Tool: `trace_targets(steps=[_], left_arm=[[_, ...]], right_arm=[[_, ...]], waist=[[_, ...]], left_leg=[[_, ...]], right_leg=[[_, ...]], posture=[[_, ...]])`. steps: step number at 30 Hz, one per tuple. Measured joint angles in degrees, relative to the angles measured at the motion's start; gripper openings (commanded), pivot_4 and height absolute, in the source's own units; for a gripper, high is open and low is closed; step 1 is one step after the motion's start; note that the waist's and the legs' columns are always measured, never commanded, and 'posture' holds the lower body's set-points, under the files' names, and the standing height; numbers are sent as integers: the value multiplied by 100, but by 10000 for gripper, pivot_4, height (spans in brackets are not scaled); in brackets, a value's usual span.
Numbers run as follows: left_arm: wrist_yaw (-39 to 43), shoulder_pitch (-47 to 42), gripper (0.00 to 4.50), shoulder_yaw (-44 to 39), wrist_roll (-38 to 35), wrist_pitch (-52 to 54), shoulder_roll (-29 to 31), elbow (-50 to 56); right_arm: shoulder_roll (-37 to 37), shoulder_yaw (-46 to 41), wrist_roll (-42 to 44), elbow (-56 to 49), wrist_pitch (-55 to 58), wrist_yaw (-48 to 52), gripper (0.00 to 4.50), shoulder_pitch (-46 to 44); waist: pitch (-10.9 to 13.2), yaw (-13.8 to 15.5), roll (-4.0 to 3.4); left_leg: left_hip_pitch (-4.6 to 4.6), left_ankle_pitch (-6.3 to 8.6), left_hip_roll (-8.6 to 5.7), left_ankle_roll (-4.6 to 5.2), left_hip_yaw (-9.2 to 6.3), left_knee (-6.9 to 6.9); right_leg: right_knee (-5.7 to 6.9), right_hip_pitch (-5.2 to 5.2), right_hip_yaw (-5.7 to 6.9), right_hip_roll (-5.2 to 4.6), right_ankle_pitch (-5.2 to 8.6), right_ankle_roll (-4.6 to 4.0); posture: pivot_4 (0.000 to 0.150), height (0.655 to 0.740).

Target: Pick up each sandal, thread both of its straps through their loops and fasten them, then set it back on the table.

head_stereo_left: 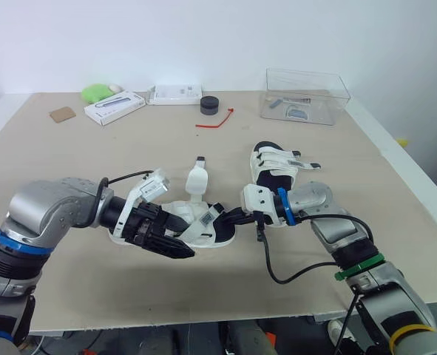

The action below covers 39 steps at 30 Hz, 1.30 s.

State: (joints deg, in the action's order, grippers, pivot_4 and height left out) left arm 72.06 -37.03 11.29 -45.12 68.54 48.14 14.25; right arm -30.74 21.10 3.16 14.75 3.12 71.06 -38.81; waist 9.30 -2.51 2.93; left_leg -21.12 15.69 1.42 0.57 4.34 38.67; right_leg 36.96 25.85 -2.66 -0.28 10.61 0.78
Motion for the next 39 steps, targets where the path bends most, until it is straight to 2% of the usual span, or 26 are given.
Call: trace_targets(steps=[6,12,27,30,31,32,34,38,39], left_arm=[[2,-3,44454,31,17,-73,-26,-39],[-134,-229,44454,59,123,-206,-439,-549],[50,-571,44454,486,482,-503,-817,-1269],[65,-594,34572,518,574,-592,-890,-1367],[66,-596,28991,519,616,-619,-901,-1409],[67,-608,27054,519,645,-630,-905,-1445],[67,-624,19794,518,686,-649,-911,-1498],[60,-628,1242,519,809,-748,-932,-1565],[55,-628,492,519,826,-752,-944,-1577]], right_arm=[[3,3,-3,13,-3,-1,0,-5],[11,12,-12,31,-28,-7,0,-29],[12,29,-19,58,-87,-44,0,-32],[12,29,-19,58,-88,-46,0,-31],[12,31,-19,64,-90,-46,0,-31],[12,33,-20,68,-97,-45,0,-31],[12,36,-20,71,-104,-45,0,-32],[11,38,-27,76,-122,-41,0,-33],[11,38,-28,76,-124,-41,0,-33]], waist=[[0,0,0],[0,1,0],[-1,-1,0],[-1,-2,0],[-1,-2,0],[-1,-2,0],[-1,-2,0],[0,-2,0],[0,-2,0]], left_leg=[[2,0,0,0,1,0],[5,-1,-2,1,2,8],[10,-2,-3,2,0,10],[11,-2,-3,2,0,10],[11,-2,-2,2,-1,10],[11,-2,-1,2,-1,10],[10,-2,-1,2,-2,10],[10,-2,-1,2,-2,10],[10,-2,-1,2,-2,10]], right_leg=[[0,-1,0,0,3,-6],[1,-8,-3,0,2,-8],[1,-16,-3,1,0,-5],[1,-17,-4,1,0,-5],[1,-16,-3,1,-2,-3],[1,-16,-3,1,-2,-1],[1,-16,-2,2,-5,3],[1,-16,-2,2,-5,3],[1,-16,-2,2,-5,3]], posture=[[1500,7400],[1500,7400],[1500,7400],[1500,7400],[1500,7400],[1500,7400],[1500,7400],[1500,7400],[1500,7400]])
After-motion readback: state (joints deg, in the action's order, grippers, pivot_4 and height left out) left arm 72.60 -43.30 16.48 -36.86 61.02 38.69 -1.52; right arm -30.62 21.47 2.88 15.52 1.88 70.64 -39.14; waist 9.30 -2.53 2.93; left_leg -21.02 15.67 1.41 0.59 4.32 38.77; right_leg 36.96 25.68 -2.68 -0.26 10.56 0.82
